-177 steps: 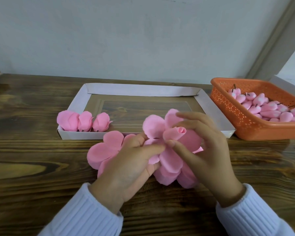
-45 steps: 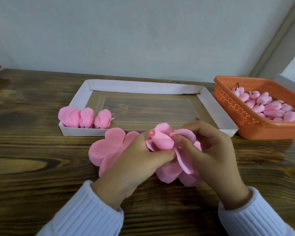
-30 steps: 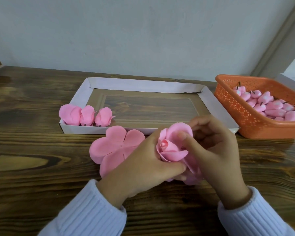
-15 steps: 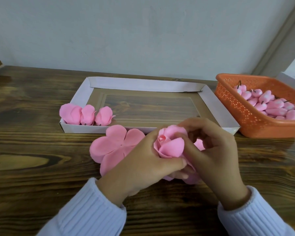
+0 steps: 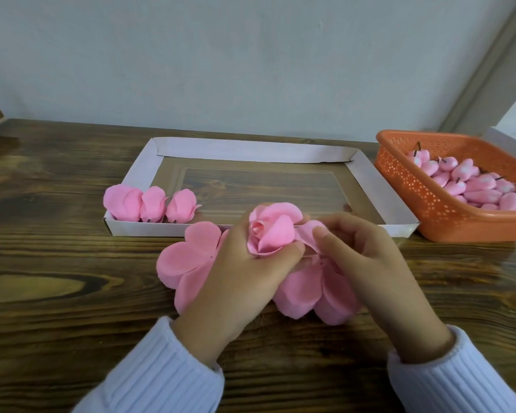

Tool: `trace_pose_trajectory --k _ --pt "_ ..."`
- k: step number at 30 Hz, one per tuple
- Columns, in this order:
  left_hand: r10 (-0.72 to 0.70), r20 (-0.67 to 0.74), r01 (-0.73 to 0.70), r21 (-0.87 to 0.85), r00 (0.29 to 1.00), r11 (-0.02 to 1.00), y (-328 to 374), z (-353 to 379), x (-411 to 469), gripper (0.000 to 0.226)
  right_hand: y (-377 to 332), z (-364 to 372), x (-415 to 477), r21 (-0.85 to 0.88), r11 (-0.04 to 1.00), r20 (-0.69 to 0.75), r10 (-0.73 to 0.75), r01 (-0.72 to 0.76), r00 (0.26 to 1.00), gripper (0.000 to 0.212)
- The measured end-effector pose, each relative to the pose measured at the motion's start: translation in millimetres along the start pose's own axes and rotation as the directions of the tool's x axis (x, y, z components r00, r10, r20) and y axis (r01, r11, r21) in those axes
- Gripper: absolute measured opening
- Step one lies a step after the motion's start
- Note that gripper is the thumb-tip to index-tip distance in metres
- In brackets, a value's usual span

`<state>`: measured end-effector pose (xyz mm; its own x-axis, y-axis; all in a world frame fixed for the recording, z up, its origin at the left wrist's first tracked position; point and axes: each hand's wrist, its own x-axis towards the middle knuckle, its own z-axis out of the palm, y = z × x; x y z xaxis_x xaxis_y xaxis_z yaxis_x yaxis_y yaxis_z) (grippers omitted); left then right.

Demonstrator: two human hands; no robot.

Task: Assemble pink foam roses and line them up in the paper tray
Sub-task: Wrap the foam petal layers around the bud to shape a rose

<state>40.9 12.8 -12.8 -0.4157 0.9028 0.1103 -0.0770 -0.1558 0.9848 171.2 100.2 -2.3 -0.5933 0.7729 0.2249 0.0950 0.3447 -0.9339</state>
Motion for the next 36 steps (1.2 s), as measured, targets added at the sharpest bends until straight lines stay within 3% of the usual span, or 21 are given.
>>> trace_pose_trajectory --k 4,8,11,17,20,23,26,30,36 --pt "0.029 -0.010 -0.028 0.080 1.000 0.996 -2.5 -0.6 -0.5 0.033 0.3 -0.5 -1.3 -0.019 0.998 -0.072 -0.058 0.057 0.996 0.009" --pt "-0.012 -0.027 0.014 0.082 1.000 0.997 -1.1 1.7 -0.8 0.034 1.1 1.9 -1.5 -0.172 0.965 -0.187 -0.231 0.200 0.955 0.011" --pt "-0.019 -0.034 0.022 0.090 0.999 0.996 2.3 2.7 -0.5 0.033 -1.0 3.6 -2.6 -0.269 0.907 -0.171 -0.376 0.324 0.910 0.017" --pt "0.019 0.095 -0.035 0.166 0.995 0.985 6.6 3.0 -0.8 0.022 -0.6 3.7 -4.3 -0.359 0.808 -0.124 -0.537 0.467 0.834 0.005" --pt "0.066 0.110 -0.094 0.272 0.992 0.958 2.8 2.7 -4.1 0.014 -0.9 3.3 -5.6 -0.358 0.809 -0.150 -0.543 0.467 0.826 0.008" --pt "0.058 0.137 -0.098 0.304 0.989 0.948 3.1 4.6 -8.1 0.034 -1.7 4.2 -6.1 -0.341 0.843 -0.224 -0.502 0.415 0.836 0.027" --pt "0.097 0.186 -0.163 0.384 0.978 0.909 3.9 6.1 -7.8 0.035 -1.7 4.8 -6.7 -0.317 0.866 -0.265 -0.472 0.386 0.841 0.040" --pt "0.128 0.241 -0.210 0.358 0.962 0.910 10.2 6.1 -8.3 0.032 -2.0 7.3 -6.9 -0.221 0.892 -0.262 -0.445 0.395 0.856 0.036" --pt "0.136 0.200 -0.197 0.332 0.970 0.923 7.3 4.5 -7.4 0.027 -4.4 10.7 -8.4 -0.161 0.905 -0.223 -0.422 0.394 0.879 0.035"
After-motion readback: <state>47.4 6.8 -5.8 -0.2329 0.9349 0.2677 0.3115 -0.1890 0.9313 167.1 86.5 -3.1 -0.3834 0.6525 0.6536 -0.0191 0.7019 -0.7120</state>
